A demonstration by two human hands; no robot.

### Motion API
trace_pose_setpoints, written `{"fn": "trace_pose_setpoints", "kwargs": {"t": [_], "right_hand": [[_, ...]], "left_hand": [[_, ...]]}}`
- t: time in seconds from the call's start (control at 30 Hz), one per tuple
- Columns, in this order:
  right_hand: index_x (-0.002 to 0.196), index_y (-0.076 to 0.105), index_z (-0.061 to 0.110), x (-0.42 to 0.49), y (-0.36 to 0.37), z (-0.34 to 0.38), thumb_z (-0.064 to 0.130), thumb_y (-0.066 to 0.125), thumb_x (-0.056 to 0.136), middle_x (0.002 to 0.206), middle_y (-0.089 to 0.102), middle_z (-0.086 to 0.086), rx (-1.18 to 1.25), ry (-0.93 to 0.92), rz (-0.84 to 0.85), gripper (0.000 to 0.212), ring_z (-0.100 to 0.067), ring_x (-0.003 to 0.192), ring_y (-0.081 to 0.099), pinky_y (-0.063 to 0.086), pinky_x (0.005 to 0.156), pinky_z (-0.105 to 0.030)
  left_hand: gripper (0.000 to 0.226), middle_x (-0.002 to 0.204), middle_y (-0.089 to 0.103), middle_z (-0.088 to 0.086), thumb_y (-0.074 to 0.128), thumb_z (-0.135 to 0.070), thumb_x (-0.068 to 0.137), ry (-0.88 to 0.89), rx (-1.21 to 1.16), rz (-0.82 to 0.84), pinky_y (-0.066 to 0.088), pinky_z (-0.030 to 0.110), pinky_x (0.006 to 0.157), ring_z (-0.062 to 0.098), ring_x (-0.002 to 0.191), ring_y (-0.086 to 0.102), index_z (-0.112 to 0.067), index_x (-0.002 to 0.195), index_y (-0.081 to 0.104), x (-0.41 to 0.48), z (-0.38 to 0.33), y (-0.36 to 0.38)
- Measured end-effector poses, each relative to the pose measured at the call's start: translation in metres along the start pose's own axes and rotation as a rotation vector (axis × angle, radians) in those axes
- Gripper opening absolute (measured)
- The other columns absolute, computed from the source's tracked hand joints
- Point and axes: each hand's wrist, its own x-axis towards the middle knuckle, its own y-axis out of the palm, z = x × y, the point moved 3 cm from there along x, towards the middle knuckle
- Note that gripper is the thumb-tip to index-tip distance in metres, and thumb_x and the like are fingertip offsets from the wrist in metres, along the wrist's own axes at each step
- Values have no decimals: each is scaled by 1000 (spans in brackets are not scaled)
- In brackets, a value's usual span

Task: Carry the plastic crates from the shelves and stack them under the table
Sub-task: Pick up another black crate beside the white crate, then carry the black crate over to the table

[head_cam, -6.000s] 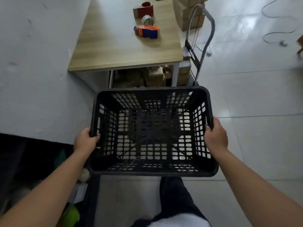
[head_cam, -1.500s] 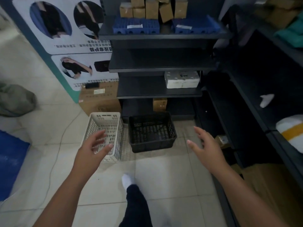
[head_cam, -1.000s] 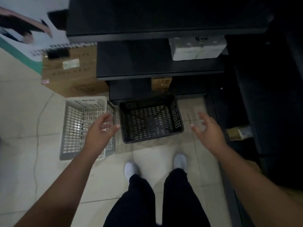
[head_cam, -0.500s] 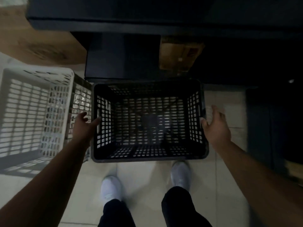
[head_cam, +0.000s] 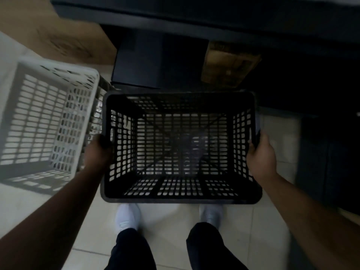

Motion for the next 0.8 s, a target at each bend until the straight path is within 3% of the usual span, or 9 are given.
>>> {"fn": "trace_pose_setpoints", "kwargs": {"t": [0.13,0.2,0.33,0.4,0.47,0.53,0.63,0.73,0.8], "right_hand": [[137,47,12,-28,-74,63,7,46,95,98,68,-12,-21,-57,40,43,-24,78,60,44,67,-32],[140,46,15,-47,-113,99,4,46,94,99,67,-8,-33,-63,80,48,-21,76,57,43,67,-31],[138,49,24,-84,-185,181,9,54,88,95,64,4,-1,-145,118,53,-17,83,59,43,75,-29],[140,49,21,-106,-215,217,9,56,87,95,63,3,16,-181,108,54,-17,83,57,41,76,-30],[142,46,21,-132,-239,248,11,57,87,98,65,-3,8,-225,124,56,-19,83,56,42,76,-31],[143,42,24,-158,-260,278,12,55,90,106,69,-13,-22,-258,146,56,-28,85,60,44,75,-36],[146,36,27,-205,-280,326,19,49,97,116,67,-21,-67,-296,163,51,-43,99,63,50,80,-45],[146,37,27,-262,-292,379,17,50,98,120,65,-20,-50,-432,189,51,-43,104,62,48,83,-44],[145,40,26,-310,-293,417,15,51,97,123,65,-19,-44,-543,238,51,-42,107,61,47,84,-44]], "left_hand": [[15,71,61,11,59,-27,77,-41,-102,-34,53,44,59,37,69,67,-14,81,54,-74,-18,-83],[14,67,58,8,62,-25,78,-62,-143,-73,48,42,60,36,68,64,-14,77,54,-114,-31,-136],[24,82,65,6,63,-25,79,-32,-140,-168,37,35,64,31,78,62,-12,98,66,-185,-47,-240],[29,93,69,5,63,-26,82,-49,-163,-219,38,33,68,29,84,62,-19,109,68,-218,-51,-282],[26,90,70,-4,62,-26,81,-85,-229,-278,38,32,66,24,83,61,-29,107,66,-252,-47,-321],[26,85,65,-17,58,-32,77,-125,-310,-326,39,32,65,17,81,59,-37,102,61,-291,-35,-358],[29,90,68,-11,58,-34,77,-173,-359,-427,43,34,68,19,82,61,-37,106,61,-354,-1,-411],[32,90,71,-10,58,-39,75,-238,-426,-556,51,38,72,21,82,66,-38,107,62,-423,44,-460],[30,85,70,-16,60,-37,74,-288,-471,-661,49,34,65,15,77,66,-43,104,60,-483,84,-490]]}}
